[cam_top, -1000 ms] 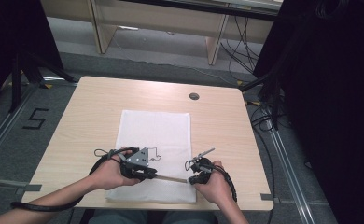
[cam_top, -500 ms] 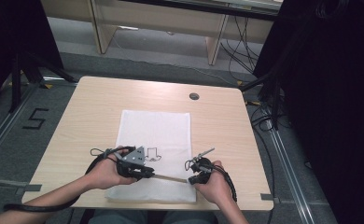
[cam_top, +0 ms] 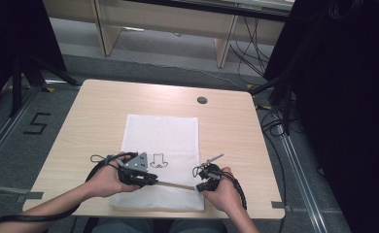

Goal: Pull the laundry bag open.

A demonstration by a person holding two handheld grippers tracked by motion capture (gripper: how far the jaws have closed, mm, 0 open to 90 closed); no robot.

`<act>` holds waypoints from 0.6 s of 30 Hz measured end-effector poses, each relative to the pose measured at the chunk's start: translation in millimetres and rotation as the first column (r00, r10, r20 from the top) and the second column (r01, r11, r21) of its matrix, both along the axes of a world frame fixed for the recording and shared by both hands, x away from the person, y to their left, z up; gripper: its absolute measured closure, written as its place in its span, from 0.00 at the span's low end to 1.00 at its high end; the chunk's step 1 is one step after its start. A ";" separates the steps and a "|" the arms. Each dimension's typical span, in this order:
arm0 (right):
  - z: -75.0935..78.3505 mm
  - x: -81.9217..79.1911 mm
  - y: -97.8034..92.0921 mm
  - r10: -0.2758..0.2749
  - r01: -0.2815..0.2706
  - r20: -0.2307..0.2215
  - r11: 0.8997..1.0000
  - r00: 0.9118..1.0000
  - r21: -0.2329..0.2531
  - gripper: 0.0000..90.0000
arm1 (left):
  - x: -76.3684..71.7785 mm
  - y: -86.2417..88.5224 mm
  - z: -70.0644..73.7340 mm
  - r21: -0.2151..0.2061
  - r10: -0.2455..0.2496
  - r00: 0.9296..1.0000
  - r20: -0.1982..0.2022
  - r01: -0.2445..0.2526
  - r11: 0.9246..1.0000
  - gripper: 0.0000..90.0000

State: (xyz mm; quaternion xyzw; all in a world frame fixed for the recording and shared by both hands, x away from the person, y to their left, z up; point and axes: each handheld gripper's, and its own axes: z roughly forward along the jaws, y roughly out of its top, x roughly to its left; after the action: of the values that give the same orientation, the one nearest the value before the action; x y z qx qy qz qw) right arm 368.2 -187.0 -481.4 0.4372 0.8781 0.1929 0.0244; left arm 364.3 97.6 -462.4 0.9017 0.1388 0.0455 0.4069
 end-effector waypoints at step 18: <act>0.0 -0.5 0.5 0.000 0.000 0.005 1.000 1.000 -0.004 1.00 | 0.6 5.4 1.7 0.004 -0.004 1.000 0.004 0.004 1.000 0.91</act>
State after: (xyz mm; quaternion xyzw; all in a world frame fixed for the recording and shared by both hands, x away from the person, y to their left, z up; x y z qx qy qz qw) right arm 367.8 -186.5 -481.4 0.4367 0.8784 0.1923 0.0273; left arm 364.9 102.9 -460.7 0.9027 0.1361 0.0470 0.4054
